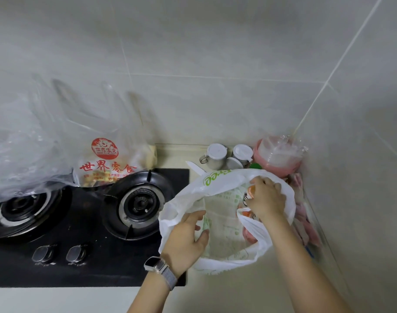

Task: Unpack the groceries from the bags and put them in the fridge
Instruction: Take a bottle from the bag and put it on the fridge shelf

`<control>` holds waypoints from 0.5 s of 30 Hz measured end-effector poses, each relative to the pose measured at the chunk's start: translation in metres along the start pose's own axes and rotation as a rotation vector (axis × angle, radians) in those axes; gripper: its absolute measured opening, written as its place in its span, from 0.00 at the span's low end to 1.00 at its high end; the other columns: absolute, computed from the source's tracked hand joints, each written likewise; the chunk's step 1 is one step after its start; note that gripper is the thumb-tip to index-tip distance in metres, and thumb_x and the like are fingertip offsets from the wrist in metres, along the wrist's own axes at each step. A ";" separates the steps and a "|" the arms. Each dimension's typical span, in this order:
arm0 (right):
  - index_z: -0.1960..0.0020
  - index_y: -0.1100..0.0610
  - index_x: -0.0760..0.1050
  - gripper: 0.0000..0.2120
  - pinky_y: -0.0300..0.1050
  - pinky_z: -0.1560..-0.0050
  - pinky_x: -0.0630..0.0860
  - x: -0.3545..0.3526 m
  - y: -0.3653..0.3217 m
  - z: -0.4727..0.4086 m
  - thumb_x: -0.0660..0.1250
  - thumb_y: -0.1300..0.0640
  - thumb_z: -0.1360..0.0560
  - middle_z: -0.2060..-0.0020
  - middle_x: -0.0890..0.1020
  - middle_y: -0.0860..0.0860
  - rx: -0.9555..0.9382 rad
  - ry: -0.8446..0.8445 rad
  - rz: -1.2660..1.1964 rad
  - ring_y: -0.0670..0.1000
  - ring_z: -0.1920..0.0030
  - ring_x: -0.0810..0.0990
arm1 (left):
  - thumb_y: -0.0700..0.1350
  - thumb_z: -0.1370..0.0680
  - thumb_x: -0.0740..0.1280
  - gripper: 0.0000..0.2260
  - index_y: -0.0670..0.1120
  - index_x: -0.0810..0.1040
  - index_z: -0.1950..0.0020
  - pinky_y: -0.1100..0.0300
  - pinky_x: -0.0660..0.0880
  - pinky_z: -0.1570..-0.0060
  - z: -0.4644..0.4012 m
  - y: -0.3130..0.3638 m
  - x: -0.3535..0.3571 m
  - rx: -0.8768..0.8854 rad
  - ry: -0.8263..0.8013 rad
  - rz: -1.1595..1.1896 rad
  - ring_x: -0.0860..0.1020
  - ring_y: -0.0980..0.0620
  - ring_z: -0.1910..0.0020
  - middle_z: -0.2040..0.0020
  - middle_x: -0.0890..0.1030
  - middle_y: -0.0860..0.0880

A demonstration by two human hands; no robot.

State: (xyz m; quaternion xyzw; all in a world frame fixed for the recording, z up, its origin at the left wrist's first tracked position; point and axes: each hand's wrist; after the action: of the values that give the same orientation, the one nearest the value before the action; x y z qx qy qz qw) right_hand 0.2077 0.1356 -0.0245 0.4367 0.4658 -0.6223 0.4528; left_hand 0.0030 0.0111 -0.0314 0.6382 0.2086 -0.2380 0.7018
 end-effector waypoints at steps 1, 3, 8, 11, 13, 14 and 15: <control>0.34 0.50 0.68 0.27 0.52 0.42 0.68 0.000 0.001 -0.004 0.73 0.53 0.30 0.35 0.72 0.52 -0.024 -0.018 0.021 0.58 0.36 0.67 | 0.46 0.23 0.65 0.20 0.53 0.69 0.31 0.63 0.74 0.47 0.000 -0.001 0.000 -0.001 0.003 0.001 0.75 0.62 0.49 0.43 0.72 0.59; 0.35 0.51 0.70 0.31 0.48 0.43 0.70 -0.002 0.004 -0.012 0.76 0.49 0.35 0.39 0.76 0.52 -0.058 -0.056 0.042 0.58 0.39 0.71 | 0.45 0.22 0.65 0.19 0.52 0.69 0.31 0.66 0.74 0.48 -0.002 -0.001 0.001 -0.001 0.008 0.009 0.75 0.62 0.49 0.42 0.72 0.58; 0.34 0.51 0.69 0.35 0.45 0.52 0.76 -0.002 0.011 -0.019 0.79 0.52 0.38 0.43 0.80 0.50 -0.137 -0.097 0.048 0.54 0.45 0.78 | 0.45 0.22 0.65 0.18 0.53 0.69 0.32 0.75 0.70 0.53 -0.005 -0.001 0.003 0.018 0.004 0.002 0.75 0.63 0.50 0.41 0.73 0.56; 0.42 0.52 0.71 0.32 0.45 0.58 0.76 0.000 0.012 -0.016 0.80 0.51 0.42 0.51 0.81 0.49 -0.204 -0.021 0.104 0.54 0.51 0.79 | 0.45 0.22 0.64 0.18 0.53 0.70 0.32 0.72 0.71 0.52 -0.007 0.000 0.005 0.031 -0.005 -0.014 0.75 0.64 0.50 0.42 0.73 0.57; 0.46 0.51 0.70 0.28 0.44 0.62 0.74 0.001 0.013 -0.013 0.79 0.50 0.41 0.55 0.81 0.48 -0.255 0.001 0.085 0.54 0.56 0.79 | 0.45 0.22 0.64 0.18 0.53 0.70 0.32 0.75 0.69 0.53 -0.008 0.000 0.006 0.033 -0.015 -0.008 0.75 0.64 0.51 0.42 0.73 0.57; 0.47 0.51 0.69 0.27 0.45 0.62 0.74 0.001 0.013 -0.011 0.78 0.50 0.41 0.56 0.80 0.48 -0.293 0.004 0.076 0.54 0.57 0.79 | 0.45 0.22 0.64 0.18 0.53 0.70 0.32 0.76 0.68 0.53 -0.009 0.001 0.007 0.033 -0.019 -0.005 0.75 0.65 0.51 0.42 0.73 0.57; 0.47 0.50 0.68 0.26 0.46 0.62 0.75 0.002 0.013 -0.009 0.77 0.50 0.40 0.56 0.79 0.47 -0.343 -0.002 0.065 0.53 0.57 0.78 | 0.45 0.22 0.64 0.18 0.53 0.70 0.32 0.77 0.68 0.54 -0.010 0.001 0.008 0.033 -0.022 -0.001 0.75 0.65 0.51 0.42 0.73 0.57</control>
State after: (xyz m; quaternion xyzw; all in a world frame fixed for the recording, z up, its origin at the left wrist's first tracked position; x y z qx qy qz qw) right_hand 0.2207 0.1423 -0.0303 0.3671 0.5503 -0.5190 0.5414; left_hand 0.0101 0.0201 -0.0362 0.6470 0.1970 -0.2487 0.6933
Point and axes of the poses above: each hand's wrist, its own z-axis away from the middle knuckle, its own x-axis out of the palm, y = z × x
